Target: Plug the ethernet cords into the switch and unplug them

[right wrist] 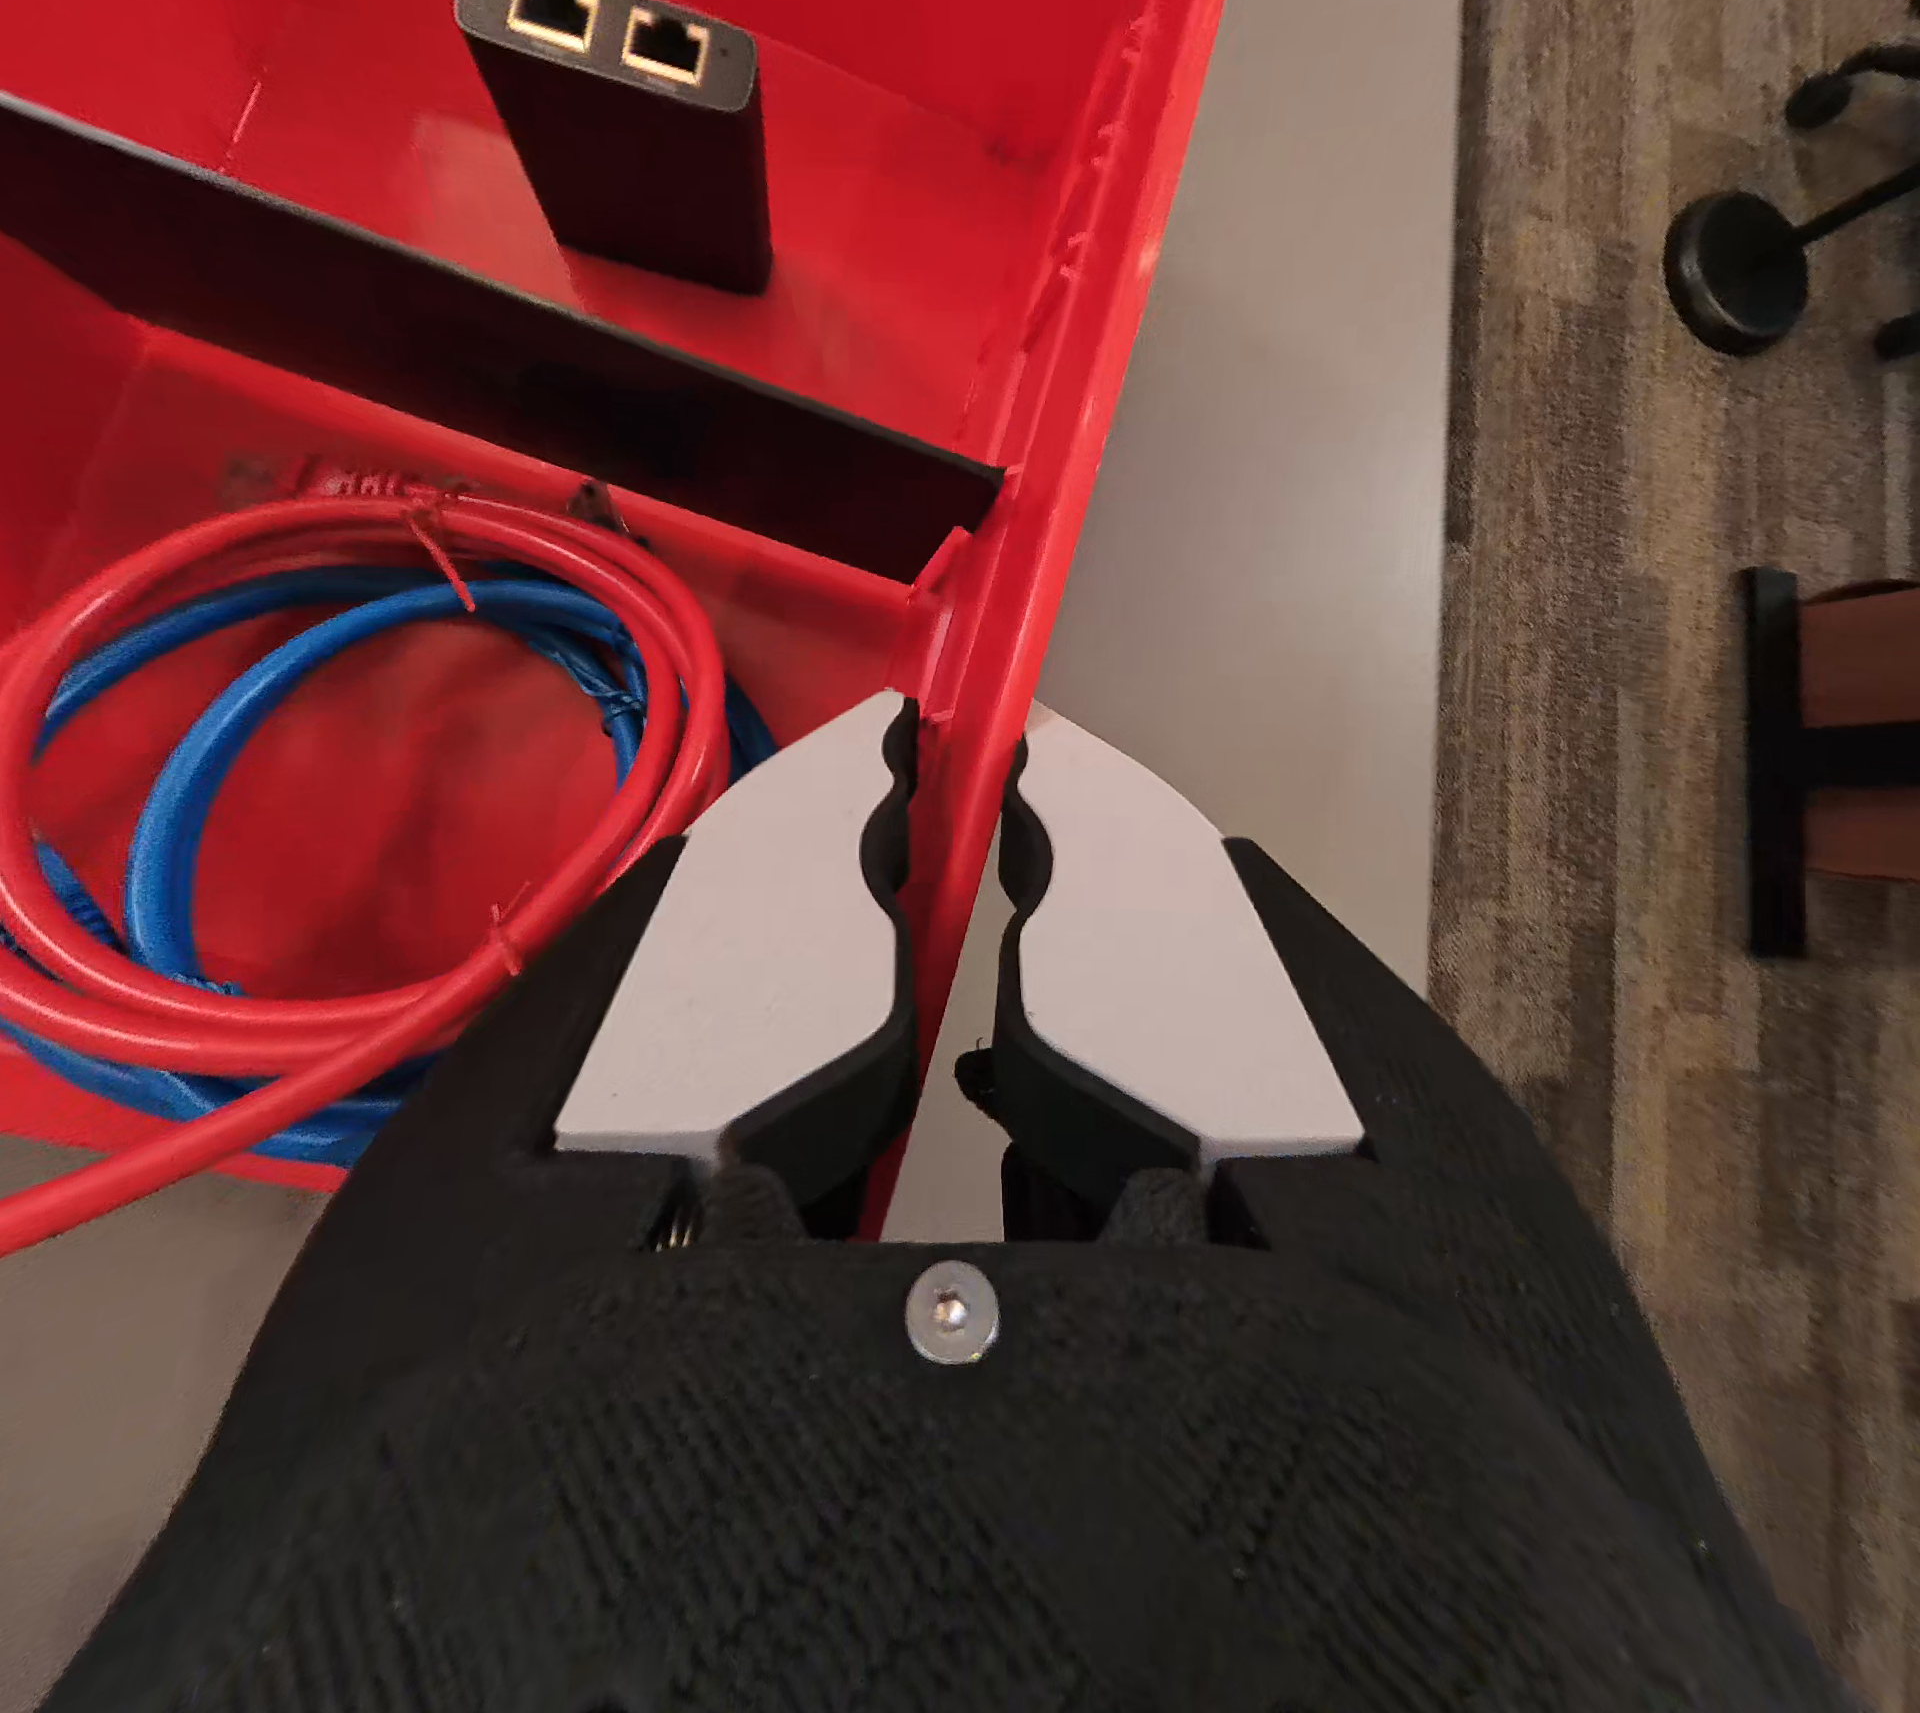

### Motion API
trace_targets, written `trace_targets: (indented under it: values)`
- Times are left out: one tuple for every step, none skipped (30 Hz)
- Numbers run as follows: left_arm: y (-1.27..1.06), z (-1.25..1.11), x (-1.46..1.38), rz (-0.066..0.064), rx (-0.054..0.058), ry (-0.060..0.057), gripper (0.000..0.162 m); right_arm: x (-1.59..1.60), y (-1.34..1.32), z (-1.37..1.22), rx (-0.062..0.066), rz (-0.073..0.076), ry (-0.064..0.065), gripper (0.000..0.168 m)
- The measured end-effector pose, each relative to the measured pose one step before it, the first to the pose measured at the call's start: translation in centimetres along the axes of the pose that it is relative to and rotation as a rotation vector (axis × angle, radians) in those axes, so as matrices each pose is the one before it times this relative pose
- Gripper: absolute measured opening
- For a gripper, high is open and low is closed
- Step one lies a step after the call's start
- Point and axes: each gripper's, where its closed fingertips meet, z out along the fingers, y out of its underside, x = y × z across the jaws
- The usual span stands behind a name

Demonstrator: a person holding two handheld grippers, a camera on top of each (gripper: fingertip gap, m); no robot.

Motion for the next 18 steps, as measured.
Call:
trace_targets:
  values:
    - [0.245, -0.370, -0.643, -0.0214, 0.0398, 0.0236, 0.011, -0.715, -0.347, 0.089, 0.0089, -0.0091, -0.0149, 0.013]
    - [0.401, -0.472, -0.306, -0.0414, 0.0311, 0.0541, 0.008, -0.770, -0.420, 0.122, 0.0105, -0.0080, -0.0147, 0.012]
    - [0.721, -0.481, -0.276, -0.0279, 0.0099, 0.0499, 0.007, -0.804, -0.439, 0.175, 0.0105, -0.0067, -0.0138, 0.012]
    - [0.877, -0.520, -0.438, -0.0051, -0.0005, 0.0182, 0.007, -0.817, -0.445, 0.230, 0.0077, 0.0001, -0.0136, 0.011]
    - [0.800, -0.622, -0.384, -0.0059, 0.0005, 0.0054, 0.007, -0.852, -0.469, 0.254, 0.0062, 0.0044, -0.0140, 0.010]
    - [0.771, -0.624, -0.453, 0.0011, -0.0019, -0.0101, 0.007, -0.875, -0.543, 0.257, 0.0081, 0.0020, -0.0118, 0.010]
    - [0.751, -0.611, -0.519, -0.0020, -0.0050, -0.0171, 0.007, -0.885, -0.587, 0.287, 0.0073, -0.0045, -0.0064, 0.010]
    - [0.660, -0.585, -0.485, -0.0112, -0.0032, -0.0138, 0.007, -0.878, -0.590, 0.318, 0.0026, -0.0115, -0.0006, 0.010]
    - [0.659, -0.528, -0.488, -0.0029, -0.0058, -0.0159, 0.008, -0.895, -0.607, 0.339, 0.0001, -0.0173, 0.0029, 0.011]
    - [0.605, -0.486, -0.479, -0.0015, -0.0027, -0.0142, 0.008, -0.938, -0.672, 0.312, 0.0007, -0.0180, 0.0016, 0.011]
    - [0.595, -0.466, -0.396, -0.0098, -0.0020, -0.0078, 0.008, -1.041, -0.716, 0.329, 0.0003, -0.0151, -0.0044, 0.011]
    - [0.608, -0.418, -0.357, -0.0055, -0.0025, -0.0068, 0.008, -1.117, -0.746, 0.323, 0.0006, -0.0147, -0.0084, 0.011]
    - [0.597, -0.386, -0.364, -0.0058, -0.0001, -0.0074, 0.008, -1.155, -0.754, 0.354, 0.0017, -0.0189, -0.0080, 0.012]
    - [0.588, -0.346, -0.286, -0.0091, 0.0004, -0.0006, 0.008, -1.203, -0.770, 0.356, 0.0023, -0.0212, -0.0095, 0.012]
    - [0.562, -0.359, -0.252, -0.0089, 0.0033, 0.0024, 0.008, -1.224, -0.796, 0.345, 0.0040, -0.0197, -0.0102, 0.013]
    - [0.562, -0.365, -0.270, -0.0107, 0.0027, 0.0011, 0.008, -1.232, -0.803, 0.356, 0.0055, -0.0174, -0.0108, 0.013]
    - [0.581, -0.377, -0.285, -0.0074, 0.0002, 0.0002, 0.009, -1.244, -0.806, 0.338, 0.0066, -0.0122, -0.0127, 0.013]
    - [0.552, -0.405, -0.309, -0.0028, 0.0016, -0.0019, 0.009, -1.258, -0.810, 0.338, 0.0077, -0.0064, -0.0134, 0.013]
